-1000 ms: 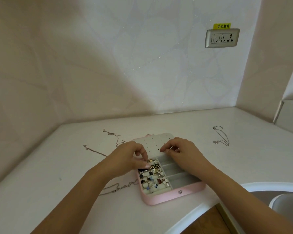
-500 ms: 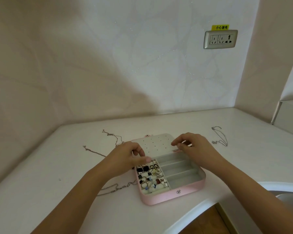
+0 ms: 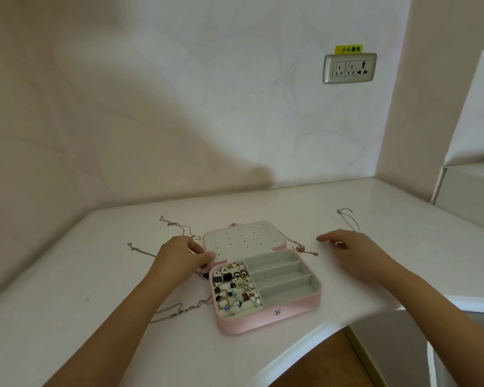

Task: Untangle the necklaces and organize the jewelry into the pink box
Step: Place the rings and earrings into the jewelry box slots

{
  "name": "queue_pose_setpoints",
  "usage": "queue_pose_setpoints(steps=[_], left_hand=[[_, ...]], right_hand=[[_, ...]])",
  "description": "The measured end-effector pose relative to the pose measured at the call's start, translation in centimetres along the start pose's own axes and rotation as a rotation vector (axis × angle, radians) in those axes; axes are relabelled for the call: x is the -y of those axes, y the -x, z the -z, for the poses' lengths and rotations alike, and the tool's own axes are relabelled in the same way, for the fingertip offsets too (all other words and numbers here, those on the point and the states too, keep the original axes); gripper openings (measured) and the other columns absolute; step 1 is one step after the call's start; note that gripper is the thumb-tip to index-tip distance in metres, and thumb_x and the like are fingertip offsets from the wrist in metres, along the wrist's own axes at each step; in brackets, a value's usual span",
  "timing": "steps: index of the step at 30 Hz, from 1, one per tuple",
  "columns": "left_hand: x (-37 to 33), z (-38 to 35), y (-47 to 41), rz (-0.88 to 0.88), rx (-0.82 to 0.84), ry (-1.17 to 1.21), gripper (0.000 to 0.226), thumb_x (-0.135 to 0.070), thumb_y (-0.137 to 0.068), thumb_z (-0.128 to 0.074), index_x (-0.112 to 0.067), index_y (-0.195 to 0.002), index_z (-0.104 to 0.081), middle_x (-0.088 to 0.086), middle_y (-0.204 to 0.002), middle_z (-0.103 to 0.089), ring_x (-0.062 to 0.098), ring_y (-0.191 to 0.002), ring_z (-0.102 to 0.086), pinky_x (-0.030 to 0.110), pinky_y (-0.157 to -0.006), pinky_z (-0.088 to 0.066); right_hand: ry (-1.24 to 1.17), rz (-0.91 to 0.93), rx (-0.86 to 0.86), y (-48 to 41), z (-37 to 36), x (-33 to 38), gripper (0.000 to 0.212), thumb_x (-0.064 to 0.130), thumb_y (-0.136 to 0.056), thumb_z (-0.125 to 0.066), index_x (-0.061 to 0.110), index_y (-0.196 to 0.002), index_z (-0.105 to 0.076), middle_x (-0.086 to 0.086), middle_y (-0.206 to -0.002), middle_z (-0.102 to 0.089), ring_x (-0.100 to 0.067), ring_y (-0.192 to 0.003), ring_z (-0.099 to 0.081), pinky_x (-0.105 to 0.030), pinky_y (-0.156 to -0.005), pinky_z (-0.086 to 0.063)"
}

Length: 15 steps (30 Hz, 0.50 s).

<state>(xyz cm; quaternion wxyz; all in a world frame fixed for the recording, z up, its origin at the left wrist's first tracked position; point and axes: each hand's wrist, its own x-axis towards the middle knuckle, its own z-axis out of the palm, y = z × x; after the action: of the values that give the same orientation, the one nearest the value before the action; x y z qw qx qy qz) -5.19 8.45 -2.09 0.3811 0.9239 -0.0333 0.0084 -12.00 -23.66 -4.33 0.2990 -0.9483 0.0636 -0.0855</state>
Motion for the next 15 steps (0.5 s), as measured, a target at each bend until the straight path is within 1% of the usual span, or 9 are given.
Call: queue_pose_setpoints(steps=[3,6,7,9,11,13,15], left_hand=[[-0.3,-0.1,0.2,0.036,-0.012,0.045,0.022,-0.030,-0.079,-0.075,-0.016,-0.077,-0.059,-0.002,-0.080,-0.070,0.014,-0.080,-0.059,0.025,-0.059,-0.036],[-0.4,0.0,0.3,0.056,0.017,0.036,0.019,-0.025,-0.081,-0.073,-0.017,-0.076,-0.057,0.000,-0.081,-0.069,0.015,-0.078,-0.061,0.024,-0.056,-0.036],[-0.5,0.2,0.3,0.062,0.039,0.039,0.018,-0.023,-0.081,-0.073,-0.017,-0.074,-0.057,0.000,-0.079,-0.069,0.015,-0.077,-0.061,0.024,-0.055,-0.036],[-0.4,0.7,0.3,0.062,0.081,0.017,0.017,-0.022,-0.081,-0.073,-0.017,-0.074,-0.058,0.000,-0.081,-0.068,0.015,-0.078,-0.061,0.024,-0.055,-0.036],[-0.3,1.3,0.5,0.057,0.119,-0.025,0.016,-0.023,-0.082,-0.071,-0.016,-0.074,-0.059,-0.001,-0.081,-0.066,0.010,-0.069,-0.055,0.022,-0.054,-0.035],[-0.2,1.9,0.9,0.063,0.151,-0.052,0.016,-0.023,-0.083,-0.070,-0.015,-0.076,-0.059,-0.003,-0.075,-0.061,0.007,-0.057,-0.046,0.021,-0.049,-0.032],[0.1,2.6,1.1,0.072,0.173,-0.056,0.017,-0.025,-0.082,-0.072,-0.014,-0.077,-0.060,-0.002,-0.071,-0.058,0.008,-0.052,-0.043,0.021,-0.047,-0.031]], right_hand=[[0.014,0.076,-0.007,0.0,-0.3,0.6,0.039,0.004,-0.091,-0.050,0.026,-0.121,-0.062,0.008,-0.127,-0.057,-0.007,-0.105,-0.052,-0.018,-0.088,-0.035],[0.069,0.207,0.016,-0.4,-0.8,1.8,0.033,0.010,-0.090,-0.058,0.022,-0.120,-0.064,0.007,-0.128,-0.058,-0.011,-0.115,-0.054,-0.016,-0.095,-0.036],[0.113,0.249,0.030,-0.6,-1.0,2.3,0.032,0.011,-0.091,-0.058,0.022,-0.121,-0.064,0.007,-0.129,-0.058,-0.010,-0.117,-0.053,-0.012,-0.093,-0.033],[0.200,0.317,0.058,-1.1,-1.5,3.1,0.036,0.007,-0.091,-0.055,0.022,-0.123,-0.063,0.009,-0.131,-0.056,-0.008,-0.120,-0.050,0.000,-0.085,-0.025],[0.242,0.363,0.090,-1.6,-1.8,3.6,0.043,0.000,-0.089,-0.051,0.022,-0.125,-0.063,0.010,-0.130,-0.057,-0.008,-0.120,-0.051,0.004,-0.082,-0.024],[0.281,0.387,0.124,-1.9,-1.9,3.9,0.044,-0.003,-0.087,-0.050,0.021,-0.120,-0.067,0.008,-0.124,-0.062,-0.009,-0.114,-0.056,0.001,-0.083,-0.029],[0.307,0.390,0.138,-2.3,-1.9,4.1,0.037,0.000,-0.089,-0.051,0.020,-0.113,-0.071,0.004,-0.116,-0.067,-0.013,-0.107,-0.060,-0.012,-0.087,-0.040]])
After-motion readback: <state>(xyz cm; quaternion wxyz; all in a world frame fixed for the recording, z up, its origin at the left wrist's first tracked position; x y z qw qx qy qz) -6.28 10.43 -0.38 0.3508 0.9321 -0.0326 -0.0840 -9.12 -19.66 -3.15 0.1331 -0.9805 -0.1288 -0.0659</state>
